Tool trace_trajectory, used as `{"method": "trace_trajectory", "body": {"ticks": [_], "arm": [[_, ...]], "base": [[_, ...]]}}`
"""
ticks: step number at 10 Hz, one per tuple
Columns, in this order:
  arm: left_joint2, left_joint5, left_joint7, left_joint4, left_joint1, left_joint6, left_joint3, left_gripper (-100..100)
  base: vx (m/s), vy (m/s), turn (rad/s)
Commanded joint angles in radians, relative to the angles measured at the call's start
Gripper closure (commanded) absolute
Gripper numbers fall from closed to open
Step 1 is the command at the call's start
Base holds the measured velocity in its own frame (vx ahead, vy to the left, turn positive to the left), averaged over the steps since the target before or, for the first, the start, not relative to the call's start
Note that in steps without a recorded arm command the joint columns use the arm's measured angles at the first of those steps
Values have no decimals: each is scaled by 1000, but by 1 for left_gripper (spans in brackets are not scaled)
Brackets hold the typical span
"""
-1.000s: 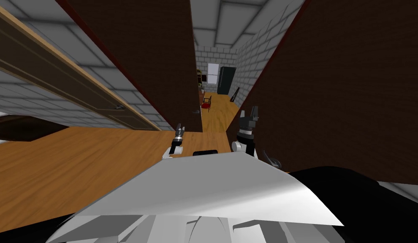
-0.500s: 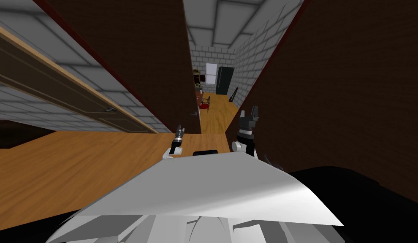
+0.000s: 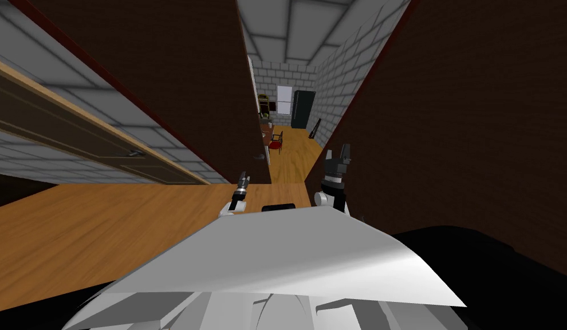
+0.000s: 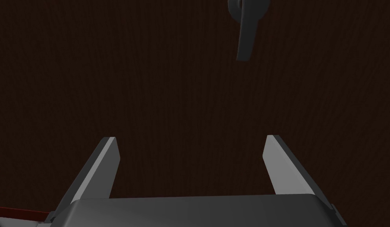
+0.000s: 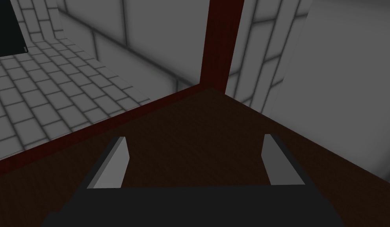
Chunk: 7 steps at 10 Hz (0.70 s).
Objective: Pull the door open
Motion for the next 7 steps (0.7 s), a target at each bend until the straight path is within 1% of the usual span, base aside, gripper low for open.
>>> {"method": "trace_trajectory", "body": {"ticks": [1, 3, 4, 7], "arm": [[6, -1, 8, 50, -18, -15, 1, -100], [13, -3, 15, 95, -32, -27, 2, -100], [19, -4, 22, 139, -46, -39, 3, -100], [27, -6, 31, 198, -65, -54, 4, -100]], "base": [[117, -40, -40], [103, -34, -34], [127, -44, -60], [130, -35, -36]]}}
